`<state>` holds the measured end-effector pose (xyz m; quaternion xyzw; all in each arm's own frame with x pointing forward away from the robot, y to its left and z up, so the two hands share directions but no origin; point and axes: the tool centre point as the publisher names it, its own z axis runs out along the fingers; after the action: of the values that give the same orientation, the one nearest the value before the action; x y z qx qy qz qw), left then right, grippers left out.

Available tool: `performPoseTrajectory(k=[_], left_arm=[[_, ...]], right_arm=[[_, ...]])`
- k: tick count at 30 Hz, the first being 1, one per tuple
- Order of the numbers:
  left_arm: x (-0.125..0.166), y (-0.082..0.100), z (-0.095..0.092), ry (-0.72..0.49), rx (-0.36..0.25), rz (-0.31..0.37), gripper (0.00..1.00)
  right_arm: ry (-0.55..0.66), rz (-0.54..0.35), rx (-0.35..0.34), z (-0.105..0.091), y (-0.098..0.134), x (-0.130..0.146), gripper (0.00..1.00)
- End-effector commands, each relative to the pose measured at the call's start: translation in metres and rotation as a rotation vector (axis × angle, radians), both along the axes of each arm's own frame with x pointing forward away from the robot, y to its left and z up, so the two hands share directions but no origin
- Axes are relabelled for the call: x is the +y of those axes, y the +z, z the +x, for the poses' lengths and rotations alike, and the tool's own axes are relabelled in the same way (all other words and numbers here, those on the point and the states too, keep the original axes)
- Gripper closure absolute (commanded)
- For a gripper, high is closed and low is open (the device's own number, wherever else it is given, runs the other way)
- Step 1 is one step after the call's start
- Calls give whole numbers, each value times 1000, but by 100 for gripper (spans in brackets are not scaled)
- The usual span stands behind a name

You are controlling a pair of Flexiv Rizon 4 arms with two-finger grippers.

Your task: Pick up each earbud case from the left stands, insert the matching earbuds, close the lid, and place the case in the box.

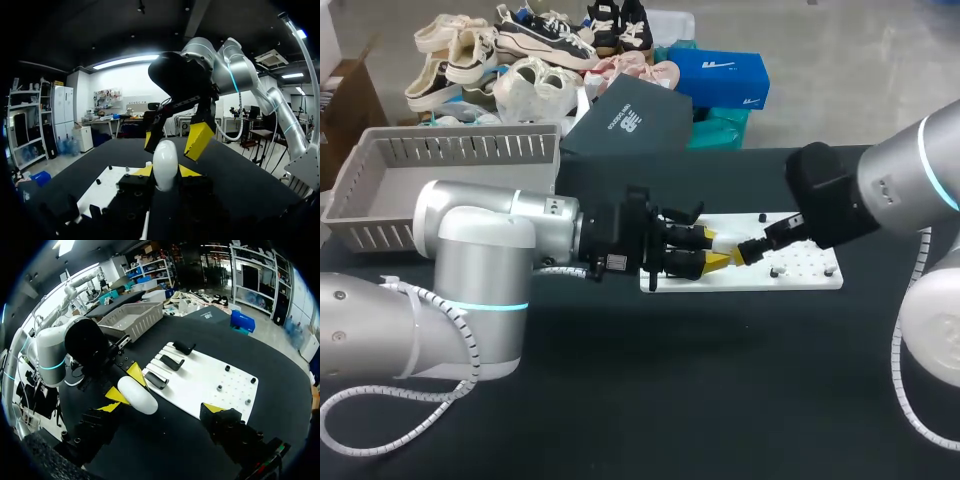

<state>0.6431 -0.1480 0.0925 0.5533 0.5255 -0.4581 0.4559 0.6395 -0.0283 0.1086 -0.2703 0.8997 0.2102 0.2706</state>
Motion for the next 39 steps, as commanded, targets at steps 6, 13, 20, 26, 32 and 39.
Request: performPoseTrajectory(k=[6,13,20,26,32,39], left_arm=[[0,-1,1,-1,-1,-3,100],[0,-1,1,-1,-1,-3,100],[0,-1,1,-1,-1,-3,100],[0,-1,1,-1,-1,-3,100],[0,-1,1,-1,-1,-3,100],[0,-1,1,-1,-1,-3,100]], right_arm=[[-32,-29,-12,3,-3,1,0],[-38,-34,-10,5,-4,1,0],[-43,-34,-13,6,-3,0,0],[-45,-34,-20,7,1,-2,0],[-46,-33,-27,8,3,-1,0],[-45,-33,-36,12,7,-1,0]])
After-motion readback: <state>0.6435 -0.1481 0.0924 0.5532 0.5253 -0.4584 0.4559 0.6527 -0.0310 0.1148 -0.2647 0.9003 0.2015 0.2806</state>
